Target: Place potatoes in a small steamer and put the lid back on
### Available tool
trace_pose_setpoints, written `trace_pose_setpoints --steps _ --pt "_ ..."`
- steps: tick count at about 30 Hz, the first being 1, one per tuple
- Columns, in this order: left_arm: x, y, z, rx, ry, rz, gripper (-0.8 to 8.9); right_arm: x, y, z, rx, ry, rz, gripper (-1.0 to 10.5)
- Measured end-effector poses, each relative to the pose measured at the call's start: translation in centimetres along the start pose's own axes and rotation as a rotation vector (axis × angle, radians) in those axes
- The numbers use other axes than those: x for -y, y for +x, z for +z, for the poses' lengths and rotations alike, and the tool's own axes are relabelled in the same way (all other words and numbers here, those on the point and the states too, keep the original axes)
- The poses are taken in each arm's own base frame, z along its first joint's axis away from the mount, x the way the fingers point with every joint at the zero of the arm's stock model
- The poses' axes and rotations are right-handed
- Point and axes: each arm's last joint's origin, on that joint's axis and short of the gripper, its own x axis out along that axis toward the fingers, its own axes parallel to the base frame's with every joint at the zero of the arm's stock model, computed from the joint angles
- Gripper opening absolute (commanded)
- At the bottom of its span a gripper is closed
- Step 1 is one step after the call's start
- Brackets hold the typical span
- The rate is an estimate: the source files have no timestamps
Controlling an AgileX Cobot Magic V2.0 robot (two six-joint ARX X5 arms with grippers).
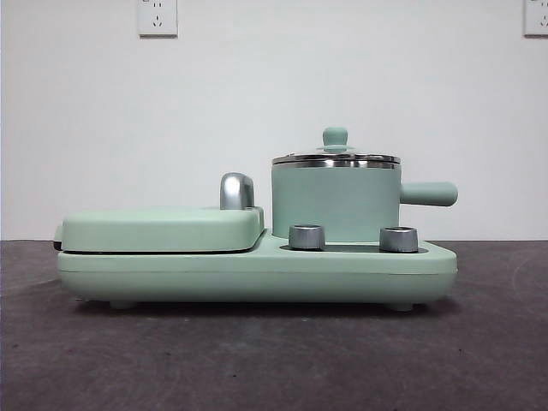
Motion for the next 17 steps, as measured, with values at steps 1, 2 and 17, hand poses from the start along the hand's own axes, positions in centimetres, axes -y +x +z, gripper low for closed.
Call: trace_pose_setpoints --steps 1,2,17 --pt "0.0 0.0 0.0 0.0 -0.001 0.0 0.06 0.0 0.0 0.0 0.0 0.0 0.0 0.1" --pt "0.0 0.0 0.0 0.0 -0.002 0.0 0.06 0.0 0.0 0.0 0.001 0.0 0.0 0.1" --pt "0.0 0.0 0.0 0.0 -0.003 0.0 0.06 1.5 1.3 -1.7 0.268 0.046 -0.102 0.1"
